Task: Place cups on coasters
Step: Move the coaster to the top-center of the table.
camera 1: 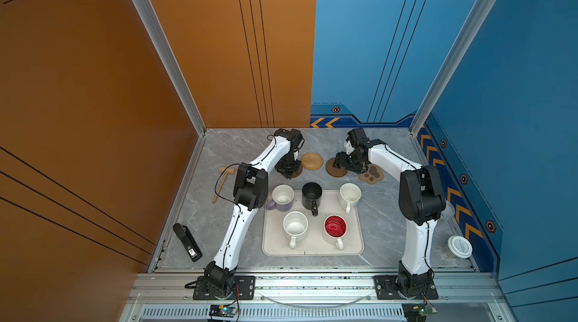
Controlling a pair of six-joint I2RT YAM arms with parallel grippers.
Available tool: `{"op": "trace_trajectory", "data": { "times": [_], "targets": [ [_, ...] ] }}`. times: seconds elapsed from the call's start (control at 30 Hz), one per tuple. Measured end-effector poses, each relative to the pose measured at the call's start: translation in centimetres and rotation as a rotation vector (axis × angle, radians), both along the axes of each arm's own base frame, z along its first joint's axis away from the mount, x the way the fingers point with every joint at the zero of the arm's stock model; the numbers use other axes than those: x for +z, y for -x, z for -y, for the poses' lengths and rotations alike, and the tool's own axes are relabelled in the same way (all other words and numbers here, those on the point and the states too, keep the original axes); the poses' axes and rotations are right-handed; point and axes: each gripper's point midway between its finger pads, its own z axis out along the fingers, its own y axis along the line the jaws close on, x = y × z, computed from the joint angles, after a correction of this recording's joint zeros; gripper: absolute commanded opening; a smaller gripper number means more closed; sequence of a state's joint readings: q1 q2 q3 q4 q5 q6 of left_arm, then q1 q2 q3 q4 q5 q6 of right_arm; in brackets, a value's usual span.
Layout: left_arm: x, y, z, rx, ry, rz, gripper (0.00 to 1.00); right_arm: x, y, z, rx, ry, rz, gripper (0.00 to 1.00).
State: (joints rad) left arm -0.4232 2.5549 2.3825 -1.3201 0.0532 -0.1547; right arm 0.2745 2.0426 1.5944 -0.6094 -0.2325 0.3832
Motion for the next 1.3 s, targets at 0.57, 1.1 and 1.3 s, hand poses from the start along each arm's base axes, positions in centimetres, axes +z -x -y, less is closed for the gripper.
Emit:
{"op": "trace_trajectory", "data": {
  "times": [0.57, 1.1, 1.3],
  "targets": [
    [-0.6, -2.1, 0.3, 0.068, 0.016, 0.035, 0.16, 0.0, 0.0, 0.0, 0.0, 0.0, 0.0, 0.7],
    [0.3, -1.7, 0.9, 0.053, 0.022, 0.046, 0.18, -0.9, 1.9, 0.0, 0.054, 0.011, -0.075, 0.09],
    [1.6, -1.4, 2.0, 0.031, 0.034, 0.07, 0.18, -3.0, 2.9, 0.1, 0.069, 0.026, -0.143, 0.02]
  ]
}}
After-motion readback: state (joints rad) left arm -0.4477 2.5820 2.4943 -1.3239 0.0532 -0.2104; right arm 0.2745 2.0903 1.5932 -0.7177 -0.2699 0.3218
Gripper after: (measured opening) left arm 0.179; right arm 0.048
